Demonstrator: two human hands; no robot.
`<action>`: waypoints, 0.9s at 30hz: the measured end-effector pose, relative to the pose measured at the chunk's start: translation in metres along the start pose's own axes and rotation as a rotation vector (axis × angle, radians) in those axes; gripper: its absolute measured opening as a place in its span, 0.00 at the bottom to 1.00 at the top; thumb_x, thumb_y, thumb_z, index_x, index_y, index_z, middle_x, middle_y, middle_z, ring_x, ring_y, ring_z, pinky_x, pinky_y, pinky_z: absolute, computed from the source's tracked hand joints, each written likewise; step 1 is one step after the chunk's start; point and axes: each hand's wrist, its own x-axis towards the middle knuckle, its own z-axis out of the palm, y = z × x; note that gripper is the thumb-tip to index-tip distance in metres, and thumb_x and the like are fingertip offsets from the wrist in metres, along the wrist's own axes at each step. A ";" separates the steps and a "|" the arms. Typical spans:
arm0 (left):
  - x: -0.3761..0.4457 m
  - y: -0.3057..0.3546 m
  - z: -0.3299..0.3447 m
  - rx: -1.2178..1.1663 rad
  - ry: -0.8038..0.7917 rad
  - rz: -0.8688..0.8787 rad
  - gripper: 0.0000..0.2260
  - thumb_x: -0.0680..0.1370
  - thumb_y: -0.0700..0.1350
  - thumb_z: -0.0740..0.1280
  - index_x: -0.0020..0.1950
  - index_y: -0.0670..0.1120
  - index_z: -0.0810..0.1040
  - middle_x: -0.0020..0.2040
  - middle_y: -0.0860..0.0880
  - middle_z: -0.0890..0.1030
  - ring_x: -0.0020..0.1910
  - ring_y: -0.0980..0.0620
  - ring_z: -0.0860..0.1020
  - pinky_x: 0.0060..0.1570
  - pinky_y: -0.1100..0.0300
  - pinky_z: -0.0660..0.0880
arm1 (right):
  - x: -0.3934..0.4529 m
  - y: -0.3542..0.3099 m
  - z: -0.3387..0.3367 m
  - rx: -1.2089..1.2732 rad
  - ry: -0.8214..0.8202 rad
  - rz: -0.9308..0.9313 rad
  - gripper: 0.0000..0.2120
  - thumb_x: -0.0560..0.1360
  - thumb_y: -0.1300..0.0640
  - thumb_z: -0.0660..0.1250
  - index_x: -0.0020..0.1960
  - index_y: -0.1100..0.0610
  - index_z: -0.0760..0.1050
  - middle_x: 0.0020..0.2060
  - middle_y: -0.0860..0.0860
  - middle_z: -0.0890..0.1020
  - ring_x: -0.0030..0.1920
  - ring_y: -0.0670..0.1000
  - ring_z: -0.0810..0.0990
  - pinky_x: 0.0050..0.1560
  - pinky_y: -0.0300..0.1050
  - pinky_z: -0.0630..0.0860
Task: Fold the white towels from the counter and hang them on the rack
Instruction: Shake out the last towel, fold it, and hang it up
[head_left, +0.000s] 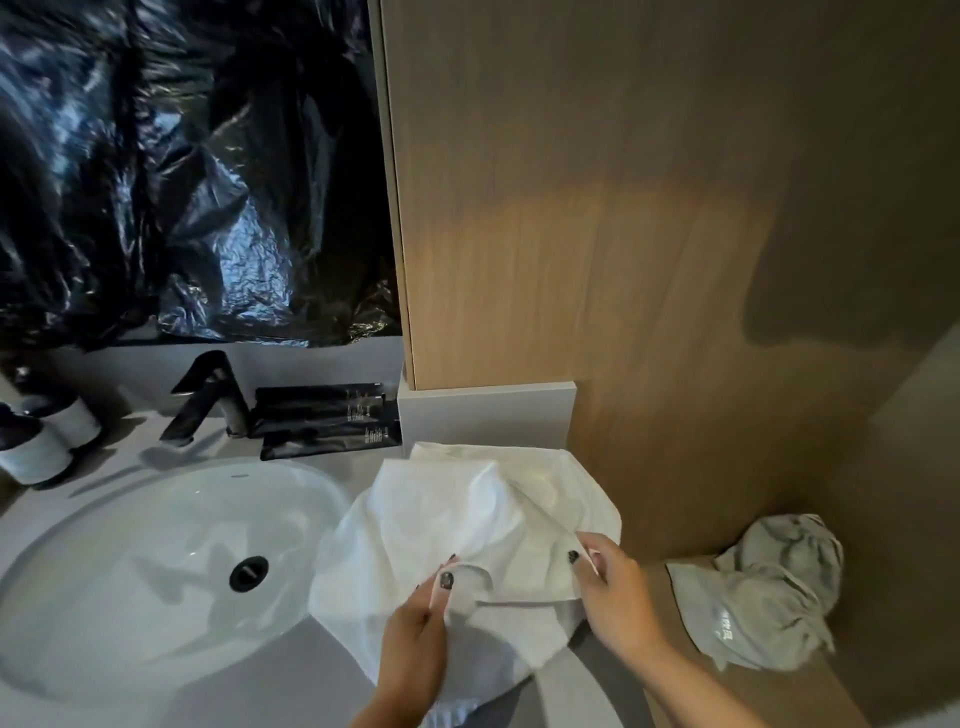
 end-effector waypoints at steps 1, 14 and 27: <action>-0.005 0.003 -0.006 -0.060 0.019 -0.053 0.12 0.83 0.50 0.61 0.55 0.51 0.84 0.55 0.52 0.84 0.61 0.50 0.78 0.55 0.61 0.71 | -0.011 -0.010 -0.004 0.091 0.016 0.025 0.13 0.80 0.67 0.60 0.56 0.53 0.77 0.43 0.46 0.79 0.40 0.41 0.76 0.38 0.26 0.71; -0.093 0.070 -0.077 -0.578 0.173 -0.236 0.11 0.82 0.54 0.60 0.53 0.47 0.74 0.53 0.45 0.79 0.53 0.43 0.77 0.58 0.49 0.72 | -0.147 -0.078 -0.032 0.563 0.142 0.013 0.16 0.80 0.69 0.57 0.53 0.58 0.82 0.54 0.55 0.80 0.55 0.56 0.79 0.44 0.43 0.81; -0.190 0.063 -0.071 -0.563 0.031 -0.264 0.17 0.83 0.56 0.59 0.59 0.46 0.79 0.53 0.44 0.83 0.52 0.42 0.80 0.60 0.45 0.75 | -0.276 -0.051 -0.035 -0.482 -0.094 -0.155 0.30 0.70 0.44 0.74 0.68 0.41 0.67 0.62 0.38 0.65 0.63 0.43 0.68 0.63 0.38 0.71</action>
